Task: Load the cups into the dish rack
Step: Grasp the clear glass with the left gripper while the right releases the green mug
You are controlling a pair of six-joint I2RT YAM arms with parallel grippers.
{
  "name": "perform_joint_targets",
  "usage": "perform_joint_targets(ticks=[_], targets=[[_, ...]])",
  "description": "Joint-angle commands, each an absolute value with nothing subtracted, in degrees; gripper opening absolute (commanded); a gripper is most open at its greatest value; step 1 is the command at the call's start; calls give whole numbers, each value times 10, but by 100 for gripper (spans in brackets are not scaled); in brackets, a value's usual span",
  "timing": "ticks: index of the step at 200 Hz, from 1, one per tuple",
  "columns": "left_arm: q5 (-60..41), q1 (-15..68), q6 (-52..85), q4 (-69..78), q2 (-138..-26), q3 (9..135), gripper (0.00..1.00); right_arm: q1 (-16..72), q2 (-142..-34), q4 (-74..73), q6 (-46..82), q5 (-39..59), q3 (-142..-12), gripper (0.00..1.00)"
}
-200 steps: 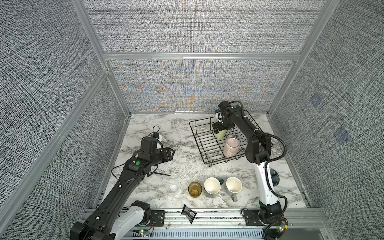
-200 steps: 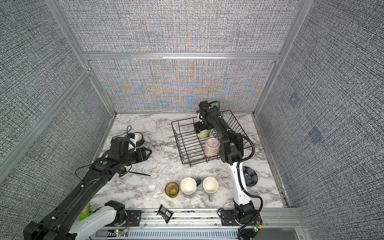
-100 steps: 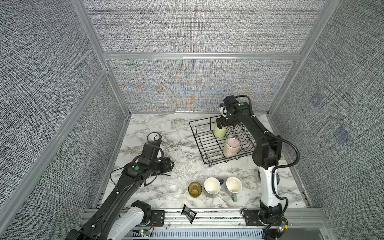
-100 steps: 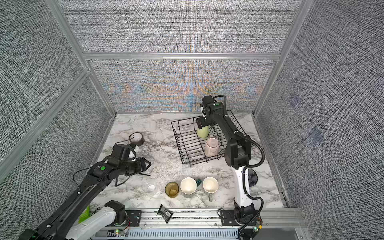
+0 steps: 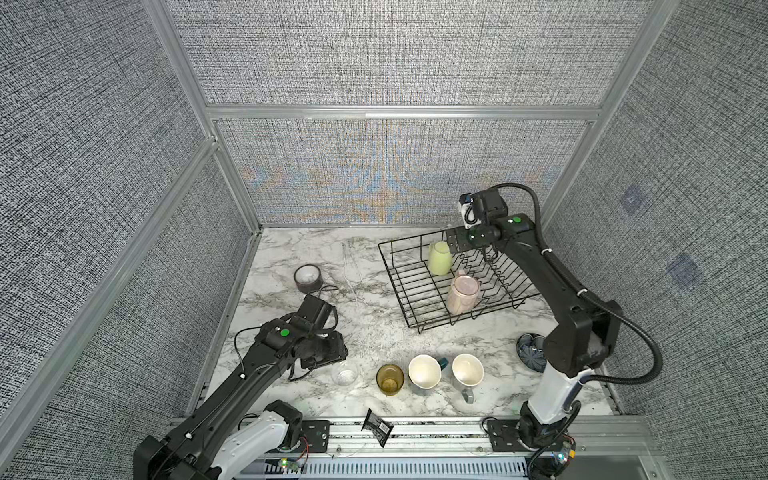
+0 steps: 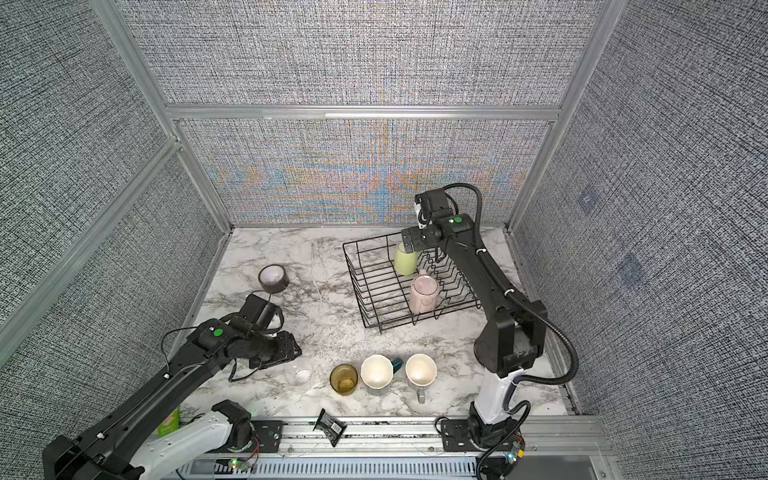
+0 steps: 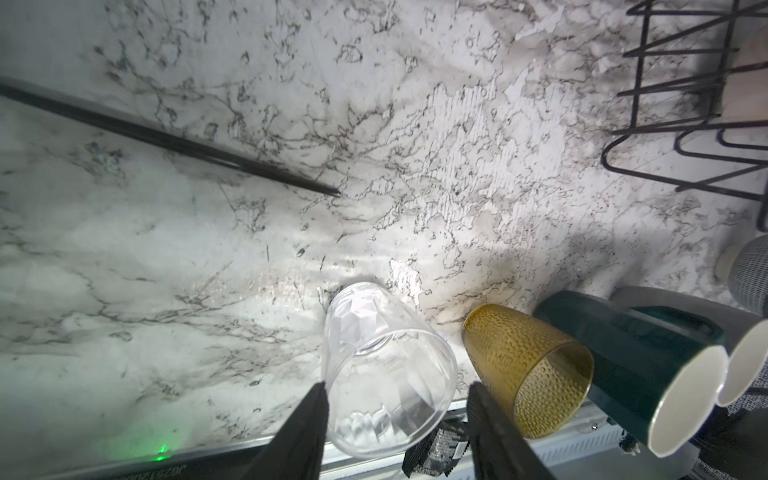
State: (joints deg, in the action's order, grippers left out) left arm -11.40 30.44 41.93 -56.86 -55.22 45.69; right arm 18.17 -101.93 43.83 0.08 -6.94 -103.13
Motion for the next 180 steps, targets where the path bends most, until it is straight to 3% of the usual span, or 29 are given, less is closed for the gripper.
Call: perform_joint_targets(ticks=[1,50,68,107,157,180], targets=[[-86,314,467,-601,-549,443,54,183,-997,385,5,-65,-1008,99],[-59,321,505,-584,-558,403,52,183,-953,340,24,-71,-963,99],[-69,322,520,-530,-576,385,45,183,-935,332,29,-64,-949,99],[-80,327,547,-417,-588,330,0,183,-864,243,7,13,-862,99],[-54,326,501,-425,-496,373,0,183,-760,162,26,39,-758,99],[-77,326,472,-390,-473,404,0,182,-729,108,32,110,-709,99]])
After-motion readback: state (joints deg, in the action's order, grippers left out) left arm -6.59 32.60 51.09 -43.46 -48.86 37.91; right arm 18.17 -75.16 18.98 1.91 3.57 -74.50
